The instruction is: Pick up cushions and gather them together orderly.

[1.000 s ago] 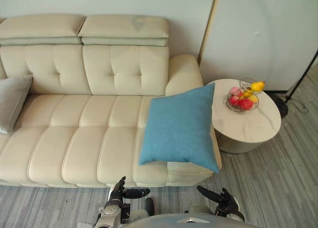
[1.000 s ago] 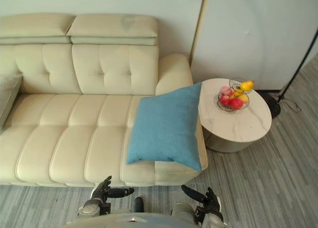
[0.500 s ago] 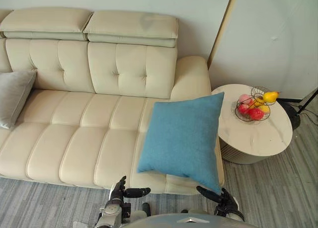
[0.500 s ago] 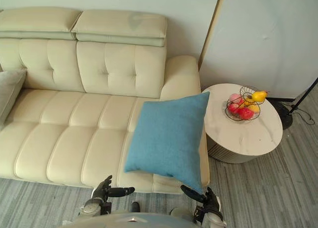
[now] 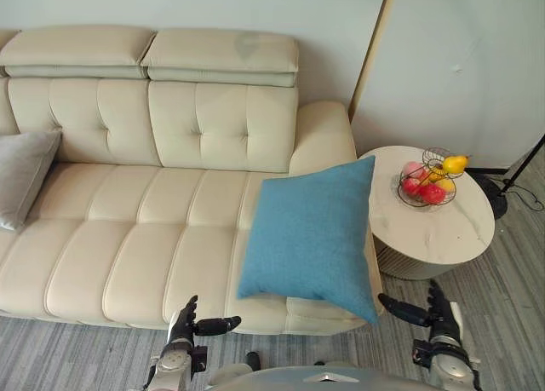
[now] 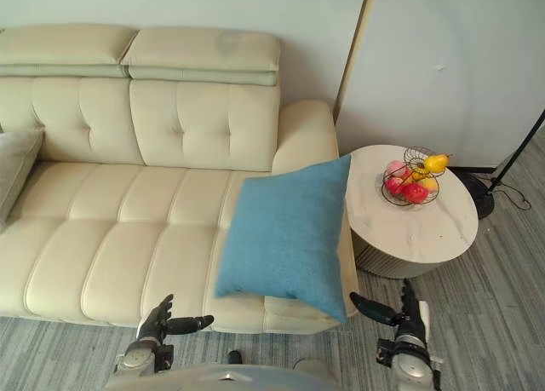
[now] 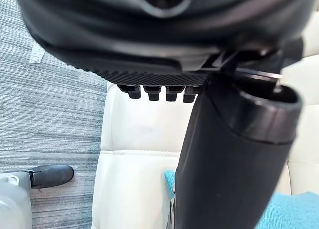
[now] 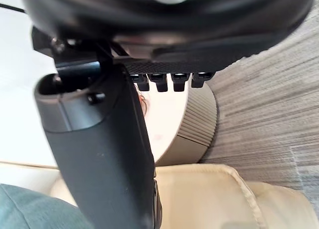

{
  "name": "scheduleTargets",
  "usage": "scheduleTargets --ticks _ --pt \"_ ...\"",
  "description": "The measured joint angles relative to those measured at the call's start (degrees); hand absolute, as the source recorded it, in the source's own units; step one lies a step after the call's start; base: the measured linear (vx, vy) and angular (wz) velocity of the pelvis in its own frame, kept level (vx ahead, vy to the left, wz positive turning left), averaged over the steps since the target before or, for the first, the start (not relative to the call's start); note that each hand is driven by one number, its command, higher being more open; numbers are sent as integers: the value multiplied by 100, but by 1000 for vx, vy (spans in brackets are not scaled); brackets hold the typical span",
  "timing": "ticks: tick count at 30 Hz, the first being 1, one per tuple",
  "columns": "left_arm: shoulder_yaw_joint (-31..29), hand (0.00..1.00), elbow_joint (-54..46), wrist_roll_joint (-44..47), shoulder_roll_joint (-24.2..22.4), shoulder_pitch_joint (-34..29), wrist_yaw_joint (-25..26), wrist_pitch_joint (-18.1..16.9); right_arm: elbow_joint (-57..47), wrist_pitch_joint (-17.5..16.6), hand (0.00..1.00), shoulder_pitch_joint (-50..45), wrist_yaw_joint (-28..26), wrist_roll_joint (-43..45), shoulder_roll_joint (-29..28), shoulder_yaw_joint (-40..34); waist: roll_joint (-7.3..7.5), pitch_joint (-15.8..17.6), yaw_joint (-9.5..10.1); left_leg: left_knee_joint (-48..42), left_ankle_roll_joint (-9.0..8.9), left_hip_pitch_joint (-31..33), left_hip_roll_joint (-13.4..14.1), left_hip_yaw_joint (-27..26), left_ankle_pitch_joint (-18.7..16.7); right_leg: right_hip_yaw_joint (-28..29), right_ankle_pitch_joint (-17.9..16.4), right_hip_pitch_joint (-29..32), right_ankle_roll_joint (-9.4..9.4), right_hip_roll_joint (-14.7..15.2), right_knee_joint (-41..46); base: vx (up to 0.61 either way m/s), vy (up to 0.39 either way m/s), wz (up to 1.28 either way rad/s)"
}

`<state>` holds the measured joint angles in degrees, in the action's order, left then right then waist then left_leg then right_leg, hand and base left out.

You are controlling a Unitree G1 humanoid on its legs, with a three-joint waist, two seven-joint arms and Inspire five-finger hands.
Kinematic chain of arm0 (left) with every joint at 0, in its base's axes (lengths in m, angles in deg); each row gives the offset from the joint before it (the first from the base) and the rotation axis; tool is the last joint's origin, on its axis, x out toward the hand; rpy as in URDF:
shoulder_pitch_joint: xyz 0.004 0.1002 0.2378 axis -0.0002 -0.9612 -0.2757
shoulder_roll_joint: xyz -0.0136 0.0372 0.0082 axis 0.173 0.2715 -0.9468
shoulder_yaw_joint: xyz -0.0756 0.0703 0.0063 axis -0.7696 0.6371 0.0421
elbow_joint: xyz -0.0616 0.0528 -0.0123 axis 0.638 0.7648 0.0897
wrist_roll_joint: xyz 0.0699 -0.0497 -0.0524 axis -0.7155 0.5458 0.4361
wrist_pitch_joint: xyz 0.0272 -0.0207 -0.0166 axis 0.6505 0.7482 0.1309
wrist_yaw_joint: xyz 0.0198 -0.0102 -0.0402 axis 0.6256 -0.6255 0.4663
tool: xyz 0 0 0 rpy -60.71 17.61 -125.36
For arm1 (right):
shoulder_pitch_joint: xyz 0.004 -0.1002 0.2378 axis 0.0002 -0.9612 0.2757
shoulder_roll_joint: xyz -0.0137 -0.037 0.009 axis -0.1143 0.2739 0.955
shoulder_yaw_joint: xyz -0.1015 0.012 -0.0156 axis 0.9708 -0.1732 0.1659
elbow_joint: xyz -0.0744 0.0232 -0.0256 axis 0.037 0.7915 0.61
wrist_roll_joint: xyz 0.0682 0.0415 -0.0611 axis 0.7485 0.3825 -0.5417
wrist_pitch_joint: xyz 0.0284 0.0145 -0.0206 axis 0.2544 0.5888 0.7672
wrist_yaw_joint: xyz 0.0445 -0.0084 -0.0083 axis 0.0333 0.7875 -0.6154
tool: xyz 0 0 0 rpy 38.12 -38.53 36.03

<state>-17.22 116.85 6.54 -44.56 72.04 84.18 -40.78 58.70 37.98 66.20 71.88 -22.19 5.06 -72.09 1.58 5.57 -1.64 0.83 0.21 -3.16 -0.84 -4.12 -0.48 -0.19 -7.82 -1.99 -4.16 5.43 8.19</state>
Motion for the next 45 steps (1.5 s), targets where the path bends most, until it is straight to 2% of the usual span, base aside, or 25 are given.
scheduleTargets --ticks 5,9,14,23,28,33,34,36,37,41,42,45 --pt "-16 100 -177 0 37 -214 1 1 -327 1 100 -61 -37 -21 69 -184 -33 -23 -58 10 -10 -3 21 -9 22 20 14 8 0 -26 -1 -9 -1 0" --pt "-246 100 -246 2 42 -229 9 5 -710 -1 100 -63 -127 -34 70 -193 -19 -32 -68 10 -18 -9 43 -21 25 33 28 -6 12 -50 -25 0 0 0" --pt "-253 100 -544 6 103 -200 27 3 -1132 -43 100 30 -237 310 70 -147 -28 -38 -69 34 -21 -9 47 -25 23 37 36 -13 15 -55 -65 0 0 0" --pt "-71 100 -863 68 93 85 90 2 -1424 -70 100 393 -380 967 75 839 -24 -30 -56 84 -23 322 64 -126 48 134 151 322 4 -81 -173 7 7 -5" --pt "313 100 -1087 146 94 562 174 -5 -1426 -134 100 751 -401 972 25 1325 44 174 -30 -19 -14 647 66 -113 53 121 256 563 -20 -81 -211 5 5 1" --pt "588 100 -1420 264 54 1085 205 -19 -1426 -155 100 1121 -322 971 -44 1603 123 566 -4 -342 -13 1156 95 -90 52 119 453 926 5 -66 -189 -56 26 2" --pt "718 100 -1424 287 54 1452 301 -42 -1426 -190 100 1325 -240 972 -60 1720 166 757 2 -584 -8 1519 111 -69 43 115 534 1178 7 -68 -139 -167 35 4" --pt "806 100 -1421 298 56 1789 365 -52 -1410 -195 100 1560 -152 972 -68 1845 186 942 10 -799 8 1807 127 -54 19 112 582 1390 2 -74 -84 -150 21 4" --pt "941 100 -1360 313 76 2161 449 -67 -1374 -208 100 1845 -71 974 -82 1957 198 1157 16 -1003 26 2063 142 -41 3 116 608 1599 0 -82 24 -192 24 2" --pt "1024 100 -884 315 107 3111 580 -83 -1174 -265 100 2560 208 975 -225 2087 197 1465 58 -1353 36 2656 203 -31 2 155 702 2113 14 -129 191 -184 7 -3" --pt "1040 0 -836 315 120 3252 613 -83 -1178 -302 0 2665 279 975 -235 2110 184 1521 91 -1388 26 2744 217 -31 -2 156 709 2202 22 -140 246 -197 -26 -2" --pt "1258 0 -821 316 221 3521 681 -82 -1182 -350 0 2822 457 975 -237 2117 166 1576 148 -1549 -1 3059 294 -21 33 151 788 2483 48 -213 317 -128 -48 -3"
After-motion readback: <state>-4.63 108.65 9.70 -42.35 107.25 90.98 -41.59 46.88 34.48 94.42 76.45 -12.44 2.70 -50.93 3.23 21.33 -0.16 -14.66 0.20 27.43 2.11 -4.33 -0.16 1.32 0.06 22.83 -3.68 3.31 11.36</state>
